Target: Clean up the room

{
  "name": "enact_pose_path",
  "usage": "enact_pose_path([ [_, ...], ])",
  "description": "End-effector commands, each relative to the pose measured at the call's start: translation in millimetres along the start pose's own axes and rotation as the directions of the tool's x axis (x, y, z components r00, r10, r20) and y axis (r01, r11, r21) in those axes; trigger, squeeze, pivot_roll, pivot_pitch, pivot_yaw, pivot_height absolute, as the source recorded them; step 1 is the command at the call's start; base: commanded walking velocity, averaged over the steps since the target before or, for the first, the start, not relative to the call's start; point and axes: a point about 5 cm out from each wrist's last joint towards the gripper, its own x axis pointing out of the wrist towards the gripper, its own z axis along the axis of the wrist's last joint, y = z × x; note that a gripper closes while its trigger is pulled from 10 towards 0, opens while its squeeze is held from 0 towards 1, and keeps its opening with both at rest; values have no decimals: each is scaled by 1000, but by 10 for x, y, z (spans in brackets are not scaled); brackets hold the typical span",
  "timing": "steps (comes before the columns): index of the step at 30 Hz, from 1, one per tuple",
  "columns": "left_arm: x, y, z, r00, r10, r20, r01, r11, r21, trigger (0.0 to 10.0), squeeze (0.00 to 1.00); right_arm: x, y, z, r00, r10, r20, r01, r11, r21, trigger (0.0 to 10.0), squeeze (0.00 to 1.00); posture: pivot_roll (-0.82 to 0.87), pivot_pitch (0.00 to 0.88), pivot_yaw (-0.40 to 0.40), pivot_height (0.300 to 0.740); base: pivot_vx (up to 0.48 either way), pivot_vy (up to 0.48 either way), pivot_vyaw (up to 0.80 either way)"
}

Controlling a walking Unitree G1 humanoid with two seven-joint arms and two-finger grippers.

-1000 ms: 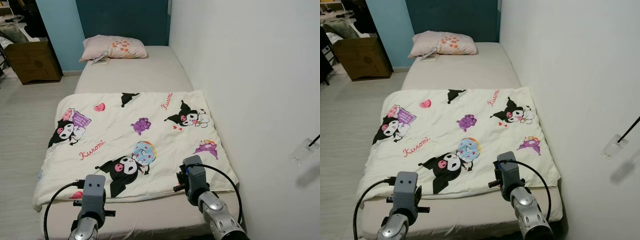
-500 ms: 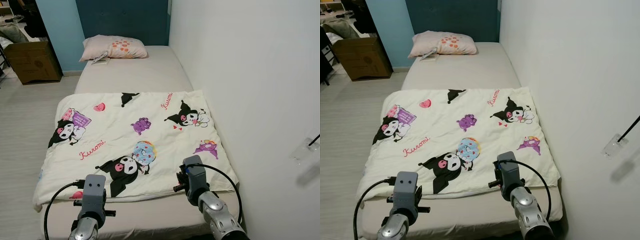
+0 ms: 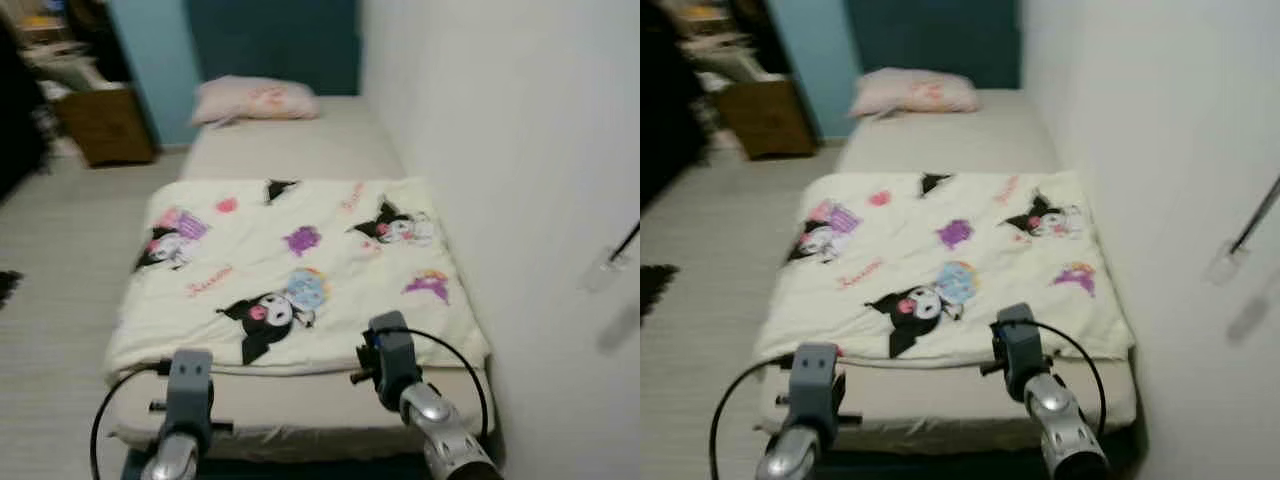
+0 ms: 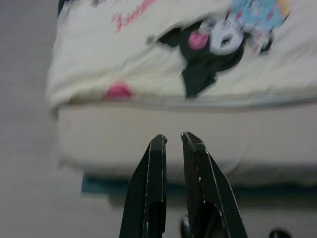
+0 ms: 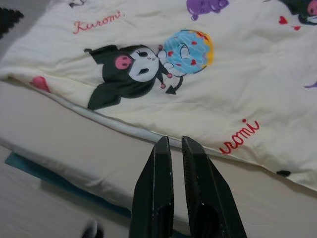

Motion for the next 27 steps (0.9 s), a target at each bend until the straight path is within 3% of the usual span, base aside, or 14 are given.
enact_pose_path([
  [1, 19, 9, 6, 1000, 6, -8, -6, 1000, -7, 10000, 0, -2, 16, -20, 1000, 6, -9, -6, 1000, 13, 10000, 0, -27, 117, -15, 740, 0, 0, 0],
  [17, 27, 50, 16, 1000, 25, -5, -25, 1000, 12, 10000, 0, 9, 14, 2, 1000, 3, -3, -3, 1000, 18, 10000, 0, -25, 116, -10, 740, 0, 0, 0],
  [27, 75, 59, 74, 1000, 24, 8, -24, 1000, 20, 10000, 0, 12, -37, 20, 998, -56, 11, 56, 998, 18, 10000, 0, -19, 106, 3, 740, 0, 0, 0],
])
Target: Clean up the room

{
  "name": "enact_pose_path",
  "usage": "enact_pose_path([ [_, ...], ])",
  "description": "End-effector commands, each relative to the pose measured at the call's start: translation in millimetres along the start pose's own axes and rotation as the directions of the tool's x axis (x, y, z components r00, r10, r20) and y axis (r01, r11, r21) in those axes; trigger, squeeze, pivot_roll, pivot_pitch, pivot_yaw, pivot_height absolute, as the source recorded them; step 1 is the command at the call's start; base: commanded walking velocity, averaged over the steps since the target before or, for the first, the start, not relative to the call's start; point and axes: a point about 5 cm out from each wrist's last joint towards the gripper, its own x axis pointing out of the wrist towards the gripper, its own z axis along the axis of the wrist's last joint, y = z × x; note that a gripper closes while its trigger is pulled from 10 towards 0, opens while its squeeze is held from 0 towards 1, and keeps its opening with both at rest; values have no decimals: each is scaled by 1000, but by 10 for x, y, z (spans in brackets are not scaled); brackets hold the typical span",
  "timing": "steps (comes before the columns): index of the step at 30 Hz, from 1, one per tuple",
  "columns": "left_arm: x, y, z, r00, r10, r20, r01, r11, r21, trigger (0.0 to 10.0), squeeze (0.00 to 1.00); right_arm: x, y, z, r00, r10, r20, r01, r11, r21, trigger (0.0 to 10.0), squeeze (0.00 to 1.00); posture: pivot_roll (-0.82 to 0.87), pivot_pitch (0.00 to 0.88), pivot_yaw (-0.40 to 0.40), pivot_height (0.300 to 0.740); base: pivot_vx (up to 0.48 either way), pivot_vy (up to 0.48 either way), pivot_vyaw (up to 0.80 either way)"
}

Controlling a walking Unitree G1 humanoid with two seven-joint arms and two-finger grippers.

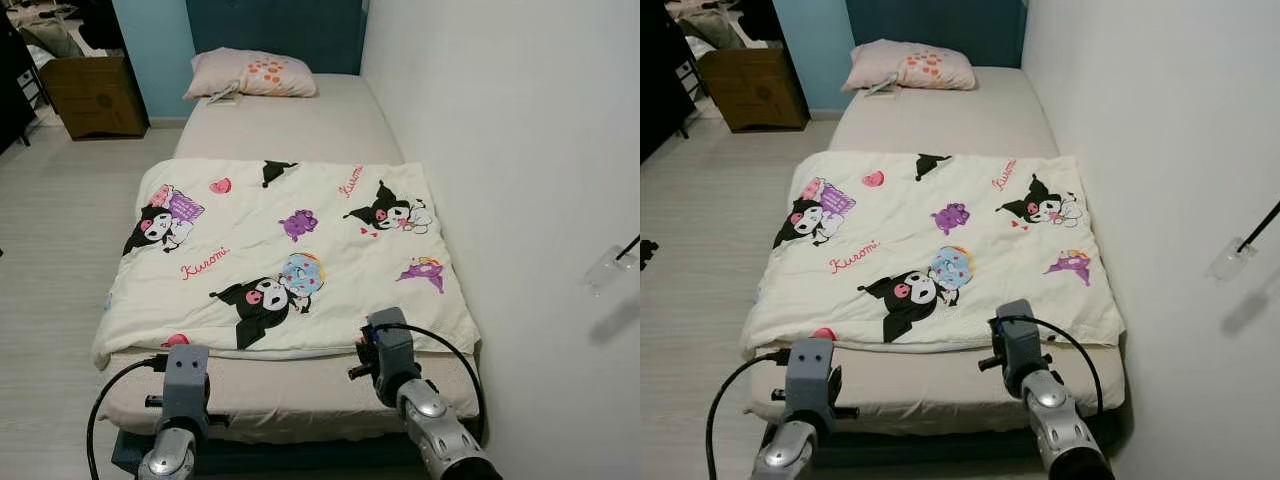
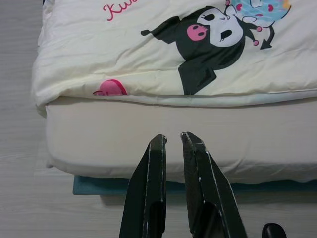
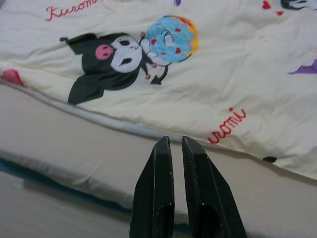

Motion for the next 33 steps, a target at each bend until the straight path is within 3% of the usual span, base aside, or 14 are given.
enact_pose_path([
  [1, -13, 41, -76, 999, 5, -36, -4, 1000, 16, 10000, 0, -21, 0, -69, 1000, -11, -14, 12, 1000, 18, 10000, 0, -19, 106, 3, 740, 0, 0, 0],
  [12, -4, 61, -63, 1000, 6, -30, -5, 1000, 22, 10000, 0, -10, -14, -50, 1000, -29, -7, 29, 999, 33, 10000, 0, -16, 96, 4, 740, 0, 0, 0],
  [33, 17, 88, -42, 1000, 22, -22, -21, 999, 34, 10000, 0, -1, -2, -32, 1000, -22, 3, 22, 999, 37, 10000, 0, -17, 101, 4, 665, 0, 0, 0],
])
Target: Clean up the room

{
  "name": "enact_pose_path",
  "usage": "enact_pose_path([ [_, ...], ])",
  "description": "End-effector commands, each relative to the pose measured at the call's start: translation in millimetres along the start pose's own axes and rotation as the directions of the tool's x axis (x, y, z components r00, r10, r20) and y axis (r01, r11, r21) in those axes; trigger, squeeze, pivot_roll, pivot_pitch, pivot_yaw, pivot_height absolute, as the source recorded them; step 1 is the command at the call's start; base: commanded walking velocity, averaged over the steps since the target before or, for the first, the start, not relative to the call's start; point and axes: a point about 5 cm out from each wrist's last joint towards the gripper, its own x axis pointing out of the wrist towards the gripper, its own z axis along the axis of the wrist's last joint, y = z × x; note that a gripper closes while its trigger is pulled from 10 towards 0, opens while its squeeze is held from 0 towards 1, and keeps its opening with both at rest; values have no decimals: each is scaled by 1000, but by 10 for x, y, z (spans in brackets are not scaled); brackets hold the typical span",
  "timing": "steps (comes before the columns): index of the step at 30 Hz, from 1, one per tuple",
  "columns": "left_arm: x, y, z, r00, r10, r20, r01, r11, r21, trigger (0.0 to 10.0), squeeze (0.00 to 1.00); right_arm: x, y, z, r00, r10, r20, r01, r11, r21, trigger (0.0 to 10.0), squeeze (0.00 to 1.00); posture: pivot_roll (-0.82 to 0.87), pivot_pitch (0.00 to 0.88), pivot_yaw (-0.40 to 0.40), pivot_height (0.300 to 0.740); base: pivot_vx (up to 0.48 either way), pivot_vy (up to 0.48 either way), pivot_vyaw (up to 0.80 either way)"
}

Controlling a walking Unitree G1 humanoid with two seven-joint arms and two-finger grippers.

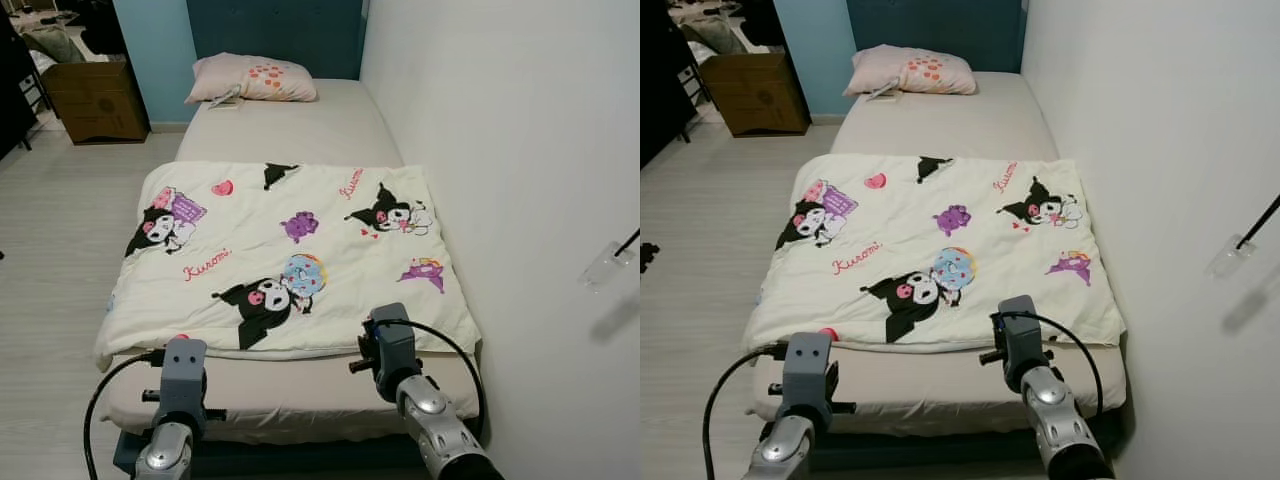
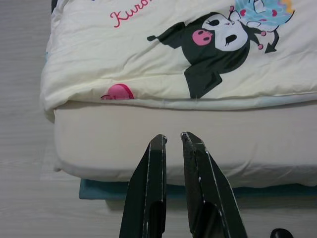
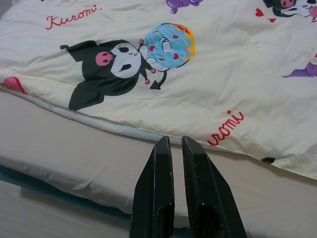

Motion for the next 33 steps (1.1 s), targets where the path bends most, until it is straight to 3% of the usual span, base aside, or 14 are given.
enact_pose_path([
  [1, -19, 55, -75, 999, 16, -30, -15, 1000, 19, 10000, 0, -9, 0, -50, 1000, -4, -10, 4, 1000, 27, 10000, 0, -17, 101, 4, 665, 0, 0, 0],
  [33, -17, 162, -88, 993, 108, -37, -109, 994, -3, 10000, 0, 26, -16, 9, 1000, 14, -9, -13, 1000, 11, 10000, 0, -23, 112, -9, 525, 0, 0, 0],
])
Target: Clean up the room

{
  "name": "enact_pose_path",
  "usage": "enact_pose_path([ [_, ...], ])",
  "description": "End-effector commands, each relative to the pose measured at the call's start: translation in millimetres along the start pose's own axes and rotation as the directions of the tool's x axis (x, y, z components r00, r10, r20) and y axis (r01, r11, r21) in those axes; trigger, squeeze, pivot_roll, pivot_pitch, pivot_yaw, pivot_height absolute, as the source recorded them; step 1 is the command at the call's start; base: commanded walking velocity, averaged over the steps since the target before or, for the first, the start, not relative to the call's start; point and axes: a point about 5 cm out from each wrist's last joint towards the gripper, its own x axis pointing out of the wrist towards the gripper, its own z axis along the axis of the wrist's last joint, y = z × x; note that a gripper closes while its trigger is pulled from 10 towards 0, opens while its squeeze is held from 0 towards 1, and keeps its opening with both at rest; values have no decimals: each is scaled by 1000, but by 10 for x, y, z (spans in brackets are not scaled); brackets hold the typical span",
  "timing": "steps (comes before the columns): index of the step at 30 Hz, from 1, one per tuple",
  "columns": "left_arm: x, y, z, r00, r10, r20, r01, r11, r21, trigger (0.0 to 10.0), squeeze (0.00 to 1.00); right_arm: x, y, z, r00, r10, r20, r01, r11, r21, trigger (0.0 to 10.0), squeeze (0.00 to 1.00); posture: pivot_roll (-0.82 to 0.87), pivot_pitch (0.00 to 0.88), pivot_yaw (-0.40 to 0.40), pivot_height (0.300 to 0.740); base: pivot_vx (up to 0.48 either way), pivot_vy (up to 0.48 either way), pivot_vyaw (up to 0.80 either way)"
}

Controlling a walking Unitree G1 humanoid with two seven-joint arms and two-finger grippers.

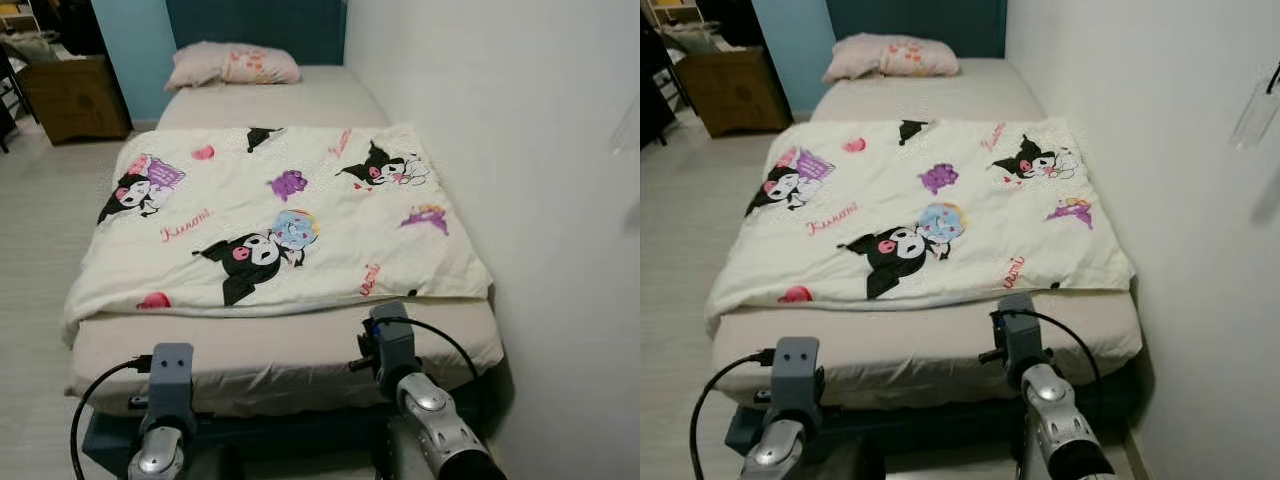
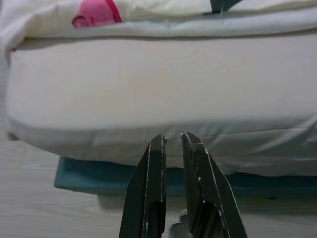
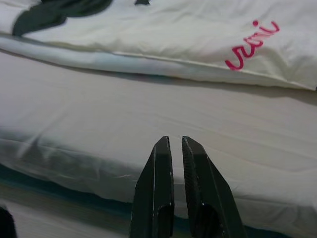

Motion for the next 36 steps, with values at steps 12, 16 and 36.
enact_pose_path([
  [12, 2, 98, -40, 999, 41, -13, -41, 999, 14, 10000, 0, 61, 8, 82, 1000, 17, 6, -17, 1000, 4, 10000, 0, -26, 125, -18, 460, 0, 0, 0],
  [16, 47, 139, 3, 999, 37, -5, -37, 999, 30, 10000, 0, 105, 8, 163, 999, 27, 18, -26, 1000, -14, 10000, 0, -26, 135, -21, 456, 0, 0, 0],
  [36, 544, 482, 540, 987, -136, 90, 35, 715, 698, 10000, 39, 364, -52, 724, 995, 98, -11, -97, 946, -311, 10000, 1000, -4, 285, -49, 456, 0, 0, 0],
])
